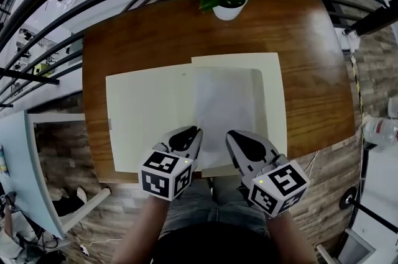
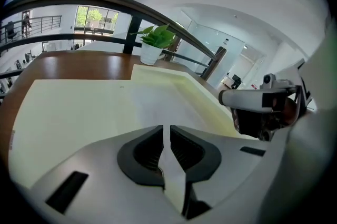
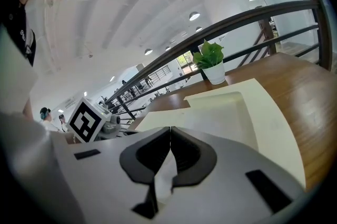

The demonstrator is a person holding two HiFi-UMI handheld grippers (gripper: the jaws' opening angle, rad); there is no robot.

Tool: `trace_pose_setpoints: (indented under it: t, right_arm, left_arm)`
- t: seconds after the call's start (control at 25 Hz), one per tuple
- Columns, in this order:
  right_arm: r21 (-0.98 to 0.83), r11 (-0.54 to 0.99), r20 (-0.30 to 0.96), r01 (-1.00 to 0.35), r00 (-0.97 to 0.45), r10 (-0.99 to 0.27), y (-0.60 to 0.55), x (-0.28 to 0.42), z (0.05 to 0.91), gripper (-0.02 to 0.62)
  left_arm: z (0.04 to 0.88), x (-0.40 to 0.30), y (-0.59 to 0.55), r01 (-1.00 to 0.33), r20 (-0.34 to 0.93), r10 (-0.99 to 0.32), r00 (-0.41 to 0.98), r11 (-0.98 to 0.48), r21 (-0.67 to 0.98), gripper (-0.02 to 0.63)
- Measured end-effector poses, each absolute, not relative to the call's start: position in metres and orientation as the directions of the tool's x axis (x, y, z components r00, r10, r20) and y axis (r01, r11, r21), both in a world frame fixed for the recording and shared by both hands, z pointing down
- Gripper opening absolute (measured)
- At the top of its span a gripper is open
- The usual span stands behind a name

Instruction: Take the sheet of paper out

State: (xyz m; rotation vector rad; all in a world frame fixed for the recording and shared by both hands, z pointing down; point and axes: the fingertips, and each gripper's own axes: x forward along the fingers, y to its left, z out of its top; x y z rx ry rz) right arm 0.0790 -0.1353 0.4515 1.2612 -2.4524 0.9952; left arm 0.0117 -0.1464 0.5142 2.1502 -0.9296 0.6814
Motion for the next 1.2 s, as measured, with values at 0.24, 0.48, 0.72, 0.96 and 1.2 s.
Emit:
trace_pose_setpoints:
  t: [0.24, 0.48, 0.72, 0.96, 1.2]
  right_arm:
    - [-0.492, 0.405, 0.464, -0.770, -0.626, -0.626, -0.140, 0.085, 0.459, 0.026]
    - [-0.504, 0.399, 0.471, -0.766, -0.631, -0.616, -0.143, 0.091, 0.465, 0.026]
    - [-0.513, 0.398, 0.469, -0.761, -0.636, -0.612, -0.146, 0.092, 0.468, 0.026]
    - [-0.523, 0.372, 0.468, -0.767, -0.624, -0.626, -0.150, 0.100, 0.470, 0.026]
    - [-0.531, 0.365, 0.467, -0.765, -0.623, -0.628, -0.148, 0.099, 0.471, 0.026]
  left_arm:
    - [0.531, 0.013, -0.153, -0.798, 0.729, -0.396, 0.558, -0.497, 0.340, 0.143]
    - [0.544, 0.013, -0.164, -0.820, 0.769, -0.389, 0.507, -0.492, 0.293, 0.143]
    - [0.555, 0.015, -0.164, -0.824, 0.800, -0.362, 0.479, -0.498, 0.268, 0.143]
    - [0.559, 0.015, -0.164, -0.838, 0.819, -0.375, 0.435, -0.500, 0.217, 0.141]
    - [0.561, 0.009, -0.165, -0.834, 0.819, -0.401, 0.412, -0.528, 0.161, 0.087]
